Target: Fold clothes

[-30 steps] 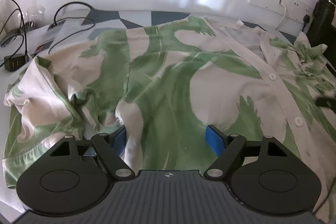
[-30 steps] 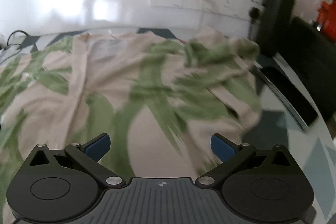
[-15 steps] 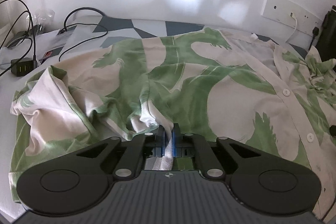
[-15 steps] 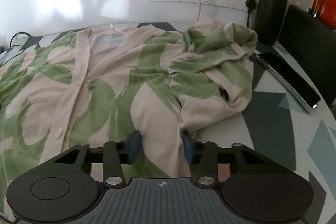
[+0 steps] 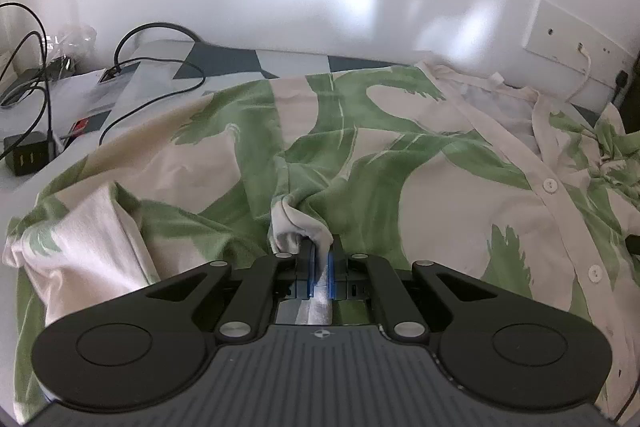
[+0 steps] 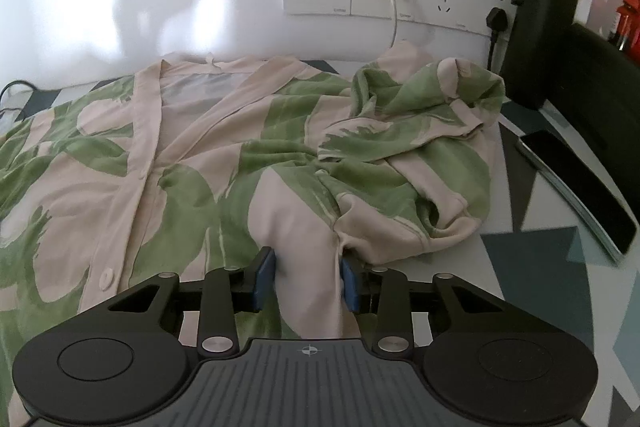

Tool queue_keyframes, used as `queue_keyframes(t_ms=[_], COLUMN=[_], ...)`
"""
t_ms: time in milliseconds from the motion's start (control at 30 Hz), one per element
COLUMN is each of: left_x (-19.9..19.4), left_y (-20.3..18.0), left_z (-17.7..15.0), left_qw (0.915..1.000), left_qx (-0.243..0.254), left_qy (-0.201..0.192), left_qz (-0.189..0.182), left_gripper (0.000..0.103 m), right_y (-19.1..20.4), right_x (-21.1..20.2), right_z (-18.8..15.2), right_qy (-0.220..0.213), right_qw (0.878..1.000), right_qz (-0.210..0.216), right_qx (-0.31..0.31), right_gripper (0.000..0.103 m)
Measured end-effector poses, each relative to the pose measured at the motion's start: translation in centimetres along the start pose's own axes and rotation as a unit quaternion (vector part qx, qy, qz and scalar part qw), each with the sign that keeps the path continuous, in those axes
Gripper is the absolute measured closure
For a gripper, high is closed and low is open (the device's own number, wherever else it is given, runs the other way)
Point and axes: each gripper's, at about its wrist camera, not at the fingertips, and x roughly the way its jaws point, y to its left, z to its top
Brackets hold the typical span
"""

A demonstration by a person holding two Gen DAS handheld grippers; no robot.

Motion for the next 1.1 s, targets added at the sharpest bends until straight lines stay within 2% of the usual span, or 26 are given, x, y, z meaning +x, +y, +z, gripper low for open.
queue_keyframes(t_ms=[167,233,300,367,400,500,567,633,733,900,1100], left_x=[0.4,0.1,-0.3,-0.7,-0.9,-2.1,-4.5,-7.4,-10.9,-15.1,-18.8], left_y=[-0.2,0.1,0.4,0.9,0.9,0.1,-0.3,-0.3,0.0,1.5,3.3], left_z=[0.5,0.2,-0.2,-0.3,-0.4,-1.0,-2.0,-3.3,-5.5,-9.6,-14.5], left_qw=[1.0,0.9999,0.9995,0.9976,0.9971,0.9975,0.9984,0.9989,0.9994,0.9999,0.9985], left_qx=[-0.002,-0.001,-0.001,-0.006,-0.004,0.029,0.031,0.023,0.024,0.002,-0.05], left_qy=[0.004,0.005,0.005,0.019,0.032,0.062,0.044,0.015,-0.002,0.01,0.022], left_qz=[0.001,-0.015,-0.032,-0.066,-0.069,-0.018,-0.017,-0.038,-0.027,-0.004,0.006], left_gripper=[0.094,0.088,0.07,0.02,0.015,0.015,0.016,0.016,0.016,0.016,0.027], right_y=[-0.3,-0.8,-1.6,-2.6,-2.9,-3.3,-4.2,-5.4,-7.7,-11.8,-14.8], right_x=[0.1,0.2,0.2,-0.1,-0.4,-2.3,-4.1,-6.1,-8.8,-12.7,-16.0], right_z=[-0.1,-0.1,-0.4,-0.7,-0.9,-1.7,-2.2,-2.8,-3.9,-6.3,-8.4], right_qy=[0.0,0.001,0.01,0.021,0.026,0.027,0.015,0.004,-0.007,-0.016,-0.03], right_qw=[1.0,1.0,1.0,1.0,0.999,1.0,1.0,0.999,0.998,0.994,0.992], right_qz=[0.002,0.005,-0.001,0.009,0.012,0.005,0.012,0.02,0.025,0.031,0.037], right_qx=[-0.001,-0.001,0.009,0.019,0.017,0.011,0.022,0.037,0.066,0.107,0.115], right_gripper=[0.068,0.061,0.033,0.031,0.031,0.031,0.031,0.031,0.031,0.031,0.032])
